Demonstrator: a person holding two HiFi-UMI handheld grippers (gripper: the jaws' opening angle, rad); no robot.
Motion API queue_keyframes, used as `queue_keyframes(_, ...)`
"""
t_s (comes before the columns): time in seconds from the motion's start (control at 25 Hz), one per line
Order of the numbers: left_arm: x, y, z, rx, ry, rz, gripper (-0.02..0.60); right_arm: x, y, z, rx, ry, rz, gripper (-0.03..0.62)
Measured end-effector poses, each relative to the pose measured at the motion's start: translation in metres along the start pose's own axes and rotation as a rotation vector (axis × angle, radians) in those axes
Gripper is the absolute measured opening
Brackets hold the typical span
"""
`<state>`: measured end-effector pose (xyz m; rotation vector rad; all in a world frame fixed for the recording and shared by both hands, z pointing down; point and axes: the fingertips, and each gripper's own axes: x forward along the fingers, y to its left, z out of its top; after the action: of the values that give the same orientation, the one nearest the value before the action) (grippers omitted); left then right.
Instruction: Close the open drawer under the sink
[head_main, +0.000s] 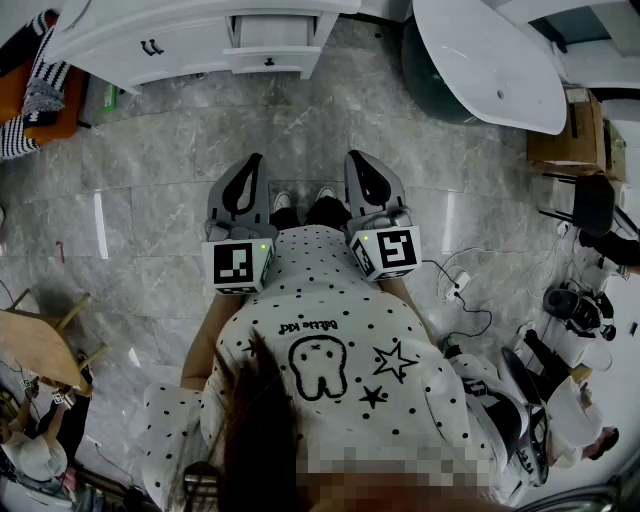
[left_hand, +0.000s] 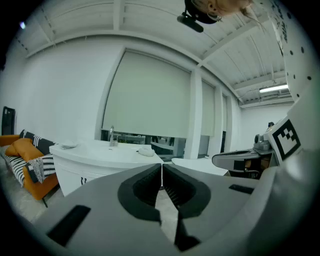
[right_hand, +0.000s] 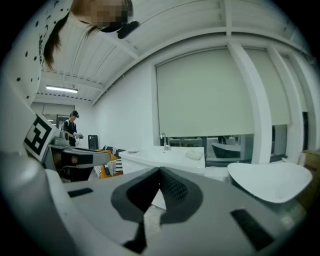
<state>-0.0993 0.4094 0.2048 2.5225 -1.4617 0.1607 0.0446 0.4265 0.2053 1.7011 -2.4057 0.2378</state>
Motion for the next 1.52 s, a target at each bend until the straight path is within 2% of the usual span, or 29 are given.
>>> queue_keyframes(0.72, -0.008, 0.0, -0.003, 0.004, -0.003, -0.007, 0.012, -0.006, 0.008, -0.001, -0.012, -0.006, 0.001, 0.014)
queue_keyframes(0.92, -0.015, 0.001, -0.004, -0.006, 0.001, -0.014, 0.012, -0.014, 0.016, 0.004, 0.047, -0.067, 0.026, 0.014)
queue_keyframes(1.12, -0.021, 0.004, 0.0, -0.017, -0.04, 0.002, 0.012, -0.02, 0.018, 0.0, 0.035, -0.06, 0.022, 0.014)
queue_keyframes(1.36, -0.015, -0.002, -0.006, -0.032, -0.002, 0.001, 0.012, -0.019, 0.011, -0.004, 0.051, -0.049, 0.036, 0.014)
queue_keyframes(1.52, -0.004, 0.002, -0.008, -0.063, 0.002, 0.043, 0.012, -0.011, -0.003, -0.006, 0.057, -0.047, 0.052, 0.014)
